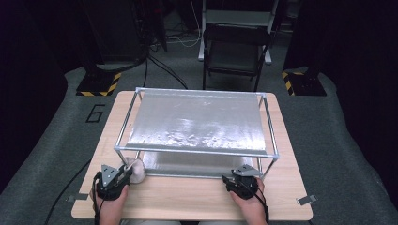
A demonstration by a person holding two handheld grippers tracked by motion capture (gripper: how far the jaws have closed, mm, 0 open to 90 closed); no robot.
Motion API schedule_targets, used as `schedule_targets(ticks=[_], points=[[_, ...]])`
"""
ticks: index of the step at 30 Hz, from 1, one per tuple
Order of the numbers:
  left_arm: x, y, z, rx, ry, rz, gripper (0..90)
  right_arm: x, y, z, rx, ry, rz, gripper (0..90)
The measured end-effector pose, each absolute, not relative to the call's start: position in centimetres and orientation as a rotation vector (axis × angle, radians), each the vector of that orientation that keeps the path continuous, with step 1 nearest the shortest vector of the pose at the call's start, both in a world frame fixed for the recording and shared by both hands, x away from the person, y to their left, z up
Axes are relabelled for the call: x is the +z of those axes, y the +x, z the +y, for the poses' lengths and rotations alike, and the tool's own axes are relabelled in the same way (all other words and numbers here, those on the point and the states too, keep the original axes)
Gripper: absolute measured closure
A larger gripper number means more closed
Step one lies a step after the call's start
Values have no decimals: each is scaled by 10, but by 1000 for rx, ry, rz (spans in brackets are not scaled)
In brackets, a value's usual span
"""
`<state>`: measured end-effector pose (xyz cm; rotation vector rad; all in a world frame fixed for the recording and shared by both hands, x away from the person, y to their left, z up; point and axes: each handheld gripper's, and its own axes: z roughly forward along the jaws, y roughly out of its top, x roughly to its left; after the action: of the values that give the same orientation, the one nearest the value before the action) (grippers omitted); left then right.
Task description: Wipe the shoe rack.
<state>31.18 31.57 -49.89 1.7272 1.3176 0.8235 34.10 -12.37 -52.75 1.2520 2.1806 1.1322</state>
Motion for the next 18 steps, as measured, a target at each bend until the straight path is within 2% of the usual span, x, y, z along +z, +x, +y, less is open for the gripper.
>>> schedule_targets(ticks=[8, 13, 18], points=[[-476, 313, 317, 843, 1700, 1276, 651, -528, 342, -124, 1129, 1238, 2185, 516], [-478, 313, 318, 829, 1695, 1293, 702, -527, 342, -125, 1129, 1239, 2179, 518], [-477, 310, 318, 822, 1710, 1296, 713, -527, 341, -125, 1129, 1236, 2182, 518]])
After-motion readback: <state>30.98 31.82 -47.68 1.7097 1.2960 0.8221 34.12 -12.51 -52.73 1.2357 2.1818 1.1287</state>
